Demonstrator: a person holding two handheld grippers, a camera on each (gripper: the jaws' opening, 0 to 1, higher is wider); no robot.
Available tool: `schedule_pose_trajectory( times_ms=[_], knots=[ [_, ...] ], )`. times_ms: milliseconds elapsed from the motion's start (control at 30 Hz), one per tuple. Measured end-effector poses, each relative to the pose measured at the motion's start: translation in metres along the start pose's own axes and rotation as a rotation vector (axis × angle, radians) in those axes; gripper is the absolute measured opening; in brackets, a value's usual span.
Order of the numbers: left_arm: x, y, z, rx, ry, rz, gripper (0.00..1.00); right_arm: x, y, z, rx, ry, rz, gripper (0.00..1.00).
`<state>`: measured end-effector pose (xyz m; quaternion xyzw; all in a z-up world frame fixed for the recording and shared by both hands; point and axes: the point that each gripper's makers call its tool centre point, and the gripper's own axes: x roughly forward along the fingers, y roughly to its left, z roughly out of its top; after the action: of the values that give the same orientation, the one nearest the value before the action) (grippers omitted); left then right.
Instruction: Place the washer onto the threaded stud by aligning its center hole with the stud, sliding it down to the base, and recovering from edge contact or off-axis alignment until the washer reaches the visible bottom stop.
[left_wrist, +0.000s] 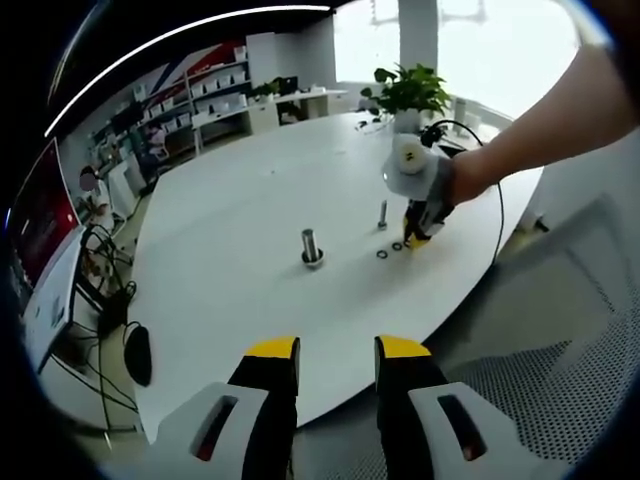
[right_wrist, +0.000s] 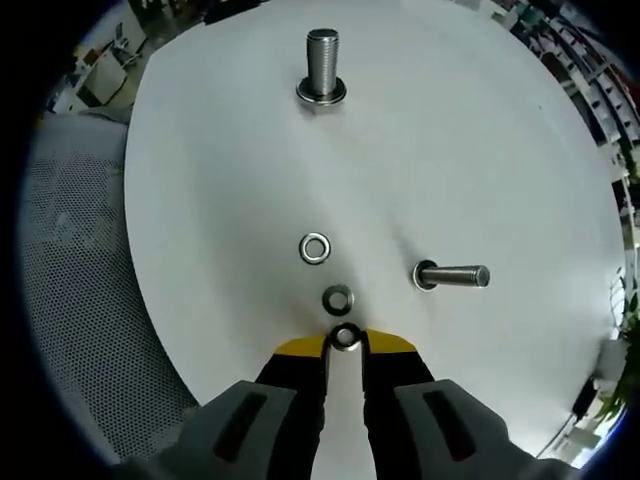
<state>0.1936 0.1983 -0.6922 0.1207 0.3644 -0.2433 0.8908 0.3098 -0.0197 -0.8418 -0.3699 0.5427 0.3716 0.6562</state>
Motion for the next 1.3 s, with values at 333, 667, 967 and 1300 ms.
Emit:
schedule_pose_trajectory(
  times_ms=[333, 667, 967, 1300],
  knots=[
    [0.0, 0.001, 0.001, -0.003, -0.005, 0.002, 0.28, -0.001, -0.002, -0.001, 0.041, -0.044, 0.013, 0.14],
    [-0.001, 0.002, 0.001, -0.005, -0.007, 0.003, 0.28, -0.001, -0.002, 0.0, -0.003, -0.057, 0.004, 0.14],
    [0.0, 0.001, 0.001, -0.006, -0.009, 0.003, 0.28, -0.003, -0.007, -0.009, 0.007, -0.03, -0.005, 0.14],
    [-0.001, 0.001, 0.003, -0.006, -0.016, 0.001, 0.28, -0.018, -0.024, -0.006, 0.097, -0.093, -0.015, 0.14]
  ],
)
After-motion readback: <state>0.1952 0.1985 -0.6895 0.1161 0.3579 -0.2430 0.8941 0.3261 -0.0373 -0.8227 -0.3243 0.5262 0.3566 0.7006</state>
